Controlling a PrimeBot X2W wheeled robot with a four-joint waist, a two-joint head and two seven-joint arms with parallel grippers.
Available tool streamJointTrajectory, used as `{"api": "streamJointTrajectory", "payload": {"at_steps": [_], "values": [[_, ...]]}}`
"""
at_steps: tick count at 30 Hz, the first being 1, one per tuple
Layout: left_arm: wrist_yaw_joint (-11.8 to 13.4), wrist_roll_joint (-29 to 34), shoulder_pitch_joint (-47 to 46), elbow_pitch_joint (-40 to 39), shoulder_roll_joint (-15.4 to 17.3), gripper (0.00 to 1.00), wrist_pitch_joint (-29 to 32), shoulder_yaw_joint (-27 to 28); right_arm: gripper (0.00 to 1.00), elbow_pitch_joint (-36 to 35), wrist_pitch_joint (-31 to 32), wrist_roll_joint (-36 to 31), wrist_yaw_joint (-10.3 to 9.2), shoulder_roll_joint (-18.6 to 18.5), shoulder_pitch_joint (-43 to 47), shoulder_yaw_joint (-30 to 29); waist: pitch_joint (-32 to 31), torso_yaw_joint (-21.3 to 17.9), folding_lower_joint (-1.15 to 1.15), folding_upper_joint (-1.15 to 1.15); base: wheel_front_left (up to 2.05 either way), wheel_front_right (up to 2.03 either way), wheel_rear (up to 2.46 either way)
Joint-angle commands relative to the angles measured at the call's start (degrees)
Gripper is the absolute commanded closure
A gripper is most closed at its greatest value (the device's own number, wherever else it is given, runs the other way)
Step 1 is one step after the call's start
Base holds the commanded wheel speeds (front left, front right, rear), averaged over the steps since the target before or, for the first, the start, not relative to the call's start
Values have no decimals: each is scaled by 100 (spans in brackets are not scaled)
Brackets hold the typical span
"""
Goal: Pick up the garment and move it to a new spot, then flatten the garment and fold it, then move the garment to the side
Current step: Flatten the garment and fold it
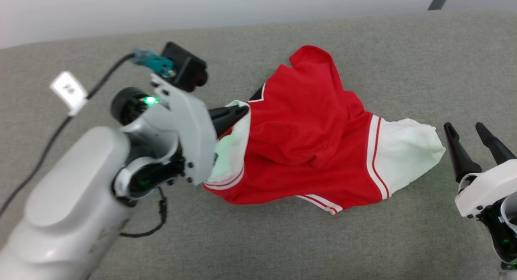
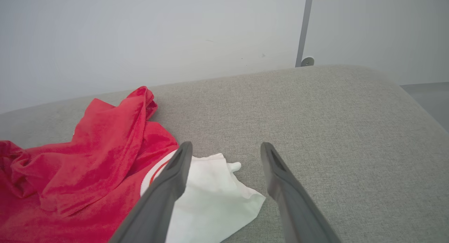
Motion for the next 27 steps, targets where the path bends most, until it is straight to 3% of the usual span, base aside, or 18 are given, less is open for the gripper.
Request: {"api": "streamJointTrajectory", "payload": {"at_steps": [1, 6, 10, 12, 14, 27], "values": [[-84, -4, -96, 167, -119, 100, -60, -80, 0, 29, -37, 24, -2, 22, -95, 22, 97, -104, 0, 0, 0, 0, 0], [-242, -119, -248, 919, -522, 100, -189, -486, 0, 129, -123, 56, -2, 49, -155, 59, 198, -204, 0, 0, 0, 0, 0], [-273, -90, -306, 1285, -647, 96, -372, -747, 0, 195, -174, 69, -2, 99, -164, 89, 234, -232, 0, 0, 0, 0, 0], [-274, -180, -352, 1397, -725, 60, -546, -946, 0, 244, -212, 77, -2, 101, -197, 104, 255, -238, 0, 0, 0, 0, 0], [-274, -191, -432, 1505, -625, 0, -705, -1133, 0, 296, -244, 88, -2, 119, -213, 135, 264, -240, 0, 0, 0, 0, 0], [-260, -821, -519, 1163, 204, 0, -869, -1308, 0, 437, -541, 152, -2, 33, -88, 133, -5, -178, 0, 0, 0, 0, 0]]}}
